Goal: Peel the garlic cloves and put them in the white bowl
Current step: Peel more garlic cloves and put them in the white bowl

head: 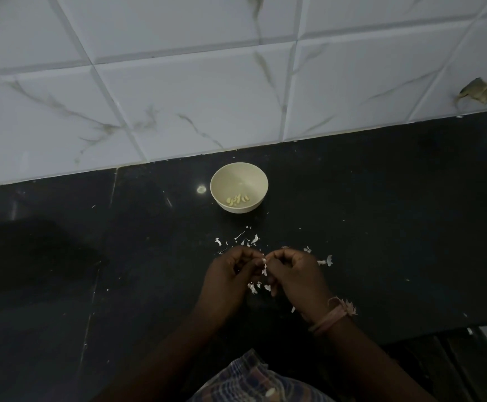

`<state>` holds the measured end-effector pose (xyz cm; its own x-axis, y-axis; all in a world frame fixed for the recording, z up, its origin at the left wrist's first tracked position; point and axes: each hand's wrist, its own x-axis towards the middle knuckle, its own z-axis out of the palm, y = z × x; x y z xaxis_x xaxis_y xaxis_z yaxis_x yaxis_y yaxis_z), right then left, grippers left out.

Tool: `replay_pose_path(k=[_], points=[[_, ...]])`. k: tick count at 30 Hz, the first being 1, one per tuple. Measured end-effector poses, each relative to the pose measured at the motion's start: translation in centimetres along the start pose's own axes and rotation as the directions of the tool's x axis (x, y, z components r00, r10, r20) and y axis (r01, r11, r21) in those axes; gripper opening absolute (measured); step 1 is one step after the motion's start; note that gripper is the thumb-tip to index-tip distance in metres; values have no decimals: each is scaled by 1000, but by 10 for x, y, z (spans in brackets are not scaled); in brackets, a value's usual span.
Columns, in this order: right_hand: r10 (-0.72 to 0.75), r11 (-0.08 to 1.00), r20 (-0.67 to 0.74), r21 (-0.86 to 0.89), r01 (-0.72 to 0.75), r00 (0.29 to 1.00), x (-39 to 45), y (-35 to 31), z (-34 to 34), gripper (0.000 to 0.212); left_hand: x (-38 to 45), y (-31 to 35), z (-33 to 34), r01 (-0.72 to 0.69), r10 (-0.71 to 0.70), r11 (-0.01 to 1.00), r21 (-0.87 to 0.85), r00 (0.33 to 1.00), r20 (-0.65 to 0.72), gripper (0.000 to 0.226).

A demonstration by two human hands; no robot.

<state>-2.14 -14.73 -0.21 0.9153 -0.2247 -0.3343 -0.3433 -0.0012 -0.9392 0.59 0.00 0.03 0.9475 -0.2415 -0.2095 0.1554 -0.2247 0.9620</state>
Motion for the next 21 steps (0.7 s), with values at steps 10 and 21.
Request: replay_pose_path(k=[10,21], points=[[-16,1000,25,-14,17,1000,5,-5,4,11,5,2,-11,-37,37,999,-4,998,45,13],[67,995,45,73,-71,997,8,-6,7,18,12,2,-10,6,8,992,-128,994,107,16]])
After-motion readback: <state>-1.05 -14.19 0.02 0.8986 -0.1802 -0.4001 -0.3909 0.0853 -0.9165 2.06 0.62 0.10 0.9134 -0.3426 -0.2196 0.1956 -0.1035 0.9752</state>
